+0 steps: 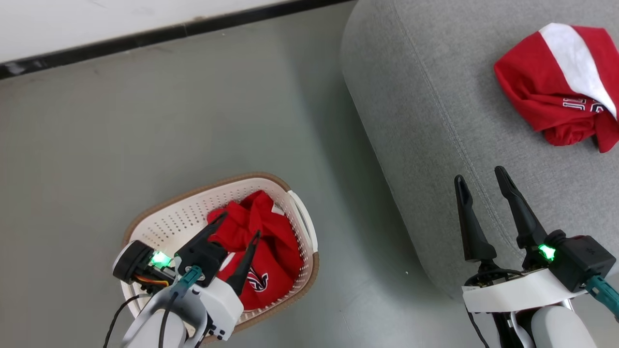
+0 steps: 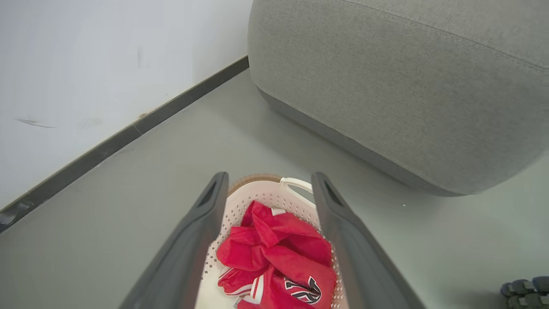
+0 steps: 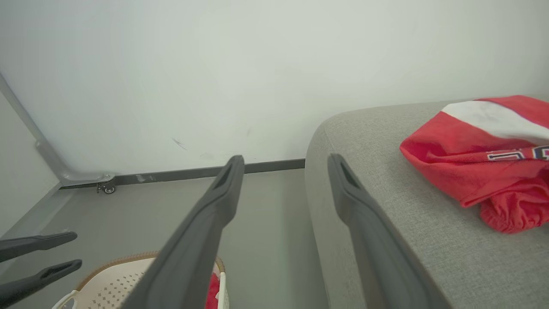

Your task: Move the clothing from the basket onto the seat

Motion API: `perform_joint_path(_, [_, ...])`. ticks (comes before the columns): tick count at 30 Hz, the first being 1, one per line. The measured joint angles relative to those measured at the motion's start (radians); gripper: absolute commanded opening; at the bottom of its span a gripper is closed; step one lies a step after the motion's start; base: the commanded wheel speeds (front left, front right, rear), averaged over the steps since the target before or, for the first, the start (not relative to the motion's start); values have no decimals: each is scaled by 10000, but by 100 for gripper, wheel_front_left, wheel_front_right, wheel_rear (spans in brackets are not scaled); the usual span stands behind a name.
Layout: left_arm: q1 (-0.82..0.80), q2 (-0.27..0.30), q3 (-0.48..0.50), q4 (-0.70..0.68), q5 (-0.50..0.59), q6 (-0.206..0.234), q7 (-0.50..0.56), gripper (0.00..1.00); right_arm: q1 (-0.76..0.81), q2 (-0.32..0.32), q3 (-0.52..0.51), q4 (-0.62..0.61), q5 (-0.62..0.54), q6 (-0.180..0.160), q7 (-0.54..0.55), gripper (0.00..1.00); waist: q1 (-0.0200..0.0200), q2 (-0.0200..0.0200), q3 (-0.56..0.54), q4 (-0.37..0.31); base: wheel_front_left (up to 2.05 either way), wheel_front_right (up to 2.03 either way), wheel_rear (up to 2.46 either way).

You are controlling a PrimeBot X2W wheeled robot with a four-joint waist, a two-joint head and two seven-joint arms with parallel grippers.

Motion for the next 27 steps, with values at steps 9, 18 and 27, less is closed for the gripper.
perform_joint_path(9, [-360, 69, -290, 541, 272, -140, 134, 100, -288, 2, 92, -12, 261, 0, -165, 100, 0, 0, 691, -193, 0, 0, 0])
perform_joint_path(18, [-713, 234, -322, 1112, 414, -180, 267, 100, -653, 4, 150, 8, 418, 0, -305, 100, 0, 0, 1245, -364, 0, 0, 0])
perform_joint_path(27, [-1266, 261, -493, 1751, 612, -238, 445, 100, -1032, 8, 311, 119, 564, 0, -416, 100, 1, 0, 1794, -580, 0, 0, 0])
